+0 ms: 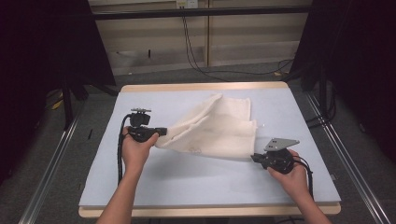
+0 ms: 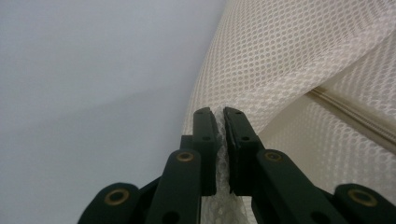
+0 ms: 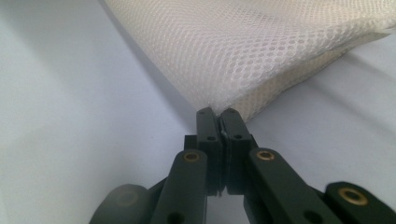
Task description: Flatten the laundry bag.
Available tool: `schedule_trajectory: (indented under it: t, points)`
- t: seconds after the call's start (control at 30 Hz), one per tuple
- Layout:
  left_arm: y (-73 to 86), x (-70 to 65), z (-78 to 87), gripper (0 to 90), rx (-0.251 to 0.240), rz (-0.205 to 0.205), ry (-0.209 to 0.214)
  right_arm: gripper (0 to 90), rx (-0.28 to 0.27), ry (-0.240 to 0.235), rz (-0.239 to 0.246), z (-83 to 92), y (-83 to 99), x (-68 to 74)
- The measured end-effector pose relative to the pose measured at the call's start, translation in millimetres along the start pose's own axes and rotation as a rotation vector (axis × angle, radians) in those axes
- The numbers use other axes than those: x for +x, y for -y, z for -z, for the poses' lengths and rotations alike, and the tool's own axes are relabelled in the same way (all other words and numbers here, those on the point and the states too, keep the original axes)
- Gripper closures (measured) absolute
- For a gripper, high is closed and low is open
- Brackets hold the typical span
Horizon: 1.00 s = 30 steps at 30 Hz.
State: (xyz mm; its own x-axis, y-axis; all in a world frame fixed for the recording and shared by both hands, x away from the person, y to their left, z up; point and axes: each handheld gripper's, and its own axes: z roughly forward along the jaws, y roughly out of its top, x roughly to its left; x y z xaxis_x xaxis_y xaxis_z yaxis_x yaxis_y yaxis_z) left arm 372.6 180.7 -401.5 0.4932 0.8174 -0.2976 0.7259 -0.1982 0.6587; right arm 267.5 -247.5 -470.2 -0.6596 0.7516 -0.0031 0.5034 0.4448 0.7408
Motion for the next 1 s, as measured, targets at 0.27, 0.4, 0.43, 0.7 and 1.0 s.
schedule_trajectory:
  t: [0.27, 0.4, 0.43, 0.7, 1.0]
  points:
    - [-0.1, 7.1, 2.8, 77.2, -0.016, 0.007, -0.023, 87.7, 0.004, -0.002, 0.002, -0.6, 0.1, -0.5]
    - [1.1, 10.4, 4.4, 68.9, -0.023, -0.001, -0.057, 87.6, 0.005, -0.005, -0.001, -0.7, -0.1, -0.7]
    - [1.3, 11.6, 4.8, 65.7, -0.023, -0.001, -0.062, 87.6, 0.004, -0.001, -0.001, -0.6, -0.2, -0.9]
    - [7.0, 26.9, 10.1, 55.7, -0.045, 0.016, -0.113, 87.6, 0.001, -0.003, 0.003, -0.8, -0.6, -1.3]
    - [16.2, 42.4, 22.2, 50.0, -0.074, 0.024, -0.155, 87.5, 0.003, 0.001, 0.000, -1.1, -0.7, -1.5]
